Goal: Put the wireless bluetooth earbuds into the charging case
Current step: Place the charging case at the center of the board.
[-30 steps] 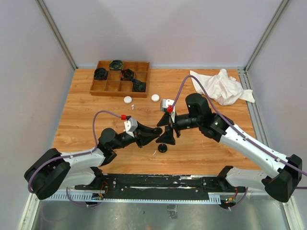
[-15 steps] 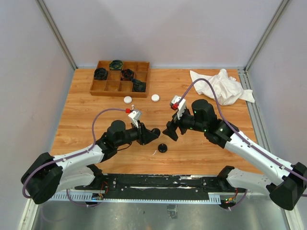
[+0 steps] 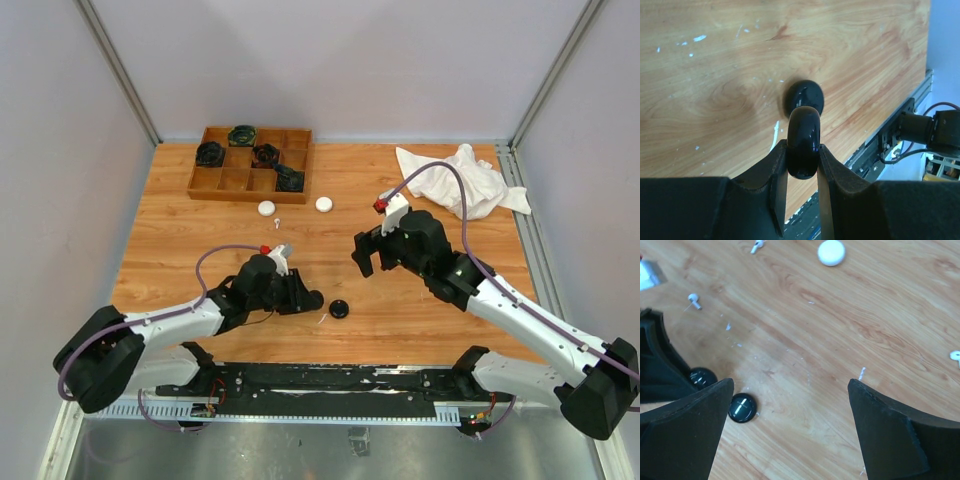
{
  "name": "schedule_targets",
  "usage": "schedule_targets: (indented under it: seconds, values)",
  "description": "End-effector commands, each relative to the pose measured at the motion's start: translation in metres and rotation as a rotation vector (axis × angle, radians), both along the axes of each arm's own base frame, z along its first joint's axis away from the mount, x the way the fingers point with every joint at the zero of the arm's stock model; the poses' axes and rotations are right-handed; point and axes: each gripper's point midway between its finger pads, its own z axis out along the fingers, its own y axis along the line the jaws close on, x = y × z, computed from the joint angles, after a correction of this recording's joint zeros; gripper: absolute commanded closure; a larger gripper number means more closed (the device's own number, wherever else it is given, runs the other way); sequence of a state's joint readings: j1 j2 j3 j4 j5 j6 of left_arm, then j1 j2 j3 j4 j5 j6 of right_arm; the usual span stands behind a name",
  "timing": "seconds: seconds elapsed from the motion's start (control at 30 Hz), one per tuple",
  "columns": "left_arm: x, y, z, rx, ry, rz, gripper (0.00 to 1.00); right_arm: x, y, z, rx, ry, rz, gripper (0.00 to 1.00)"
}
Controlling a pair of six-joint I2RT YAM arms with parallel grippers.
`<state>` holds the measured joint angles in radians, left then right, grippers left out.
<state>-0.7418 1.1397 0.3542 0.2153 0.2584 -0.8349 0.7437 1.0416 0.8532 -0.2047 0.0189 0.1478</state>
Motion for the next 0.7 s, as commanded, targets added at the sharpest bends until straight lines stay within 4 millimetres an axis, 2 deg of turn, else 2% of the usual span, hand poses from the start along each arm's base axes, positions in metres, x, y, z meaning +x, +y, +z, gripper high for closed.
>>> schedule_targets:
  seconds: [0.0, 0.43, 0.57, 0.67]
  values:
    - [0.001, -0.002, -0.012, 0.004, 0.08, 0.036, 0.87, 0.021, -0.023, 0.004, 0.036, -0.026, -0.219, 0.02]
    - [-0.004, -0.027, -0.038, 0.063, 0.164, -0.015, 0.75, 0.023, -0.042, 0.006, 0.018, -0.048, -0.31, 0.02]
    - [-0.006, -0.031, -0.041, 0.075, 0.163, -0.024, 0.64, 0.023, -0.048, 0.007, 0.013, -0.056, -0.334, 0.02]
    - [-0.006, -0.028, -0.044, 0.09, 0.173, -0.009, 0.5, 0.023, -0.049, 0.007, 0.01, -0.06, -0.337, 0.02]
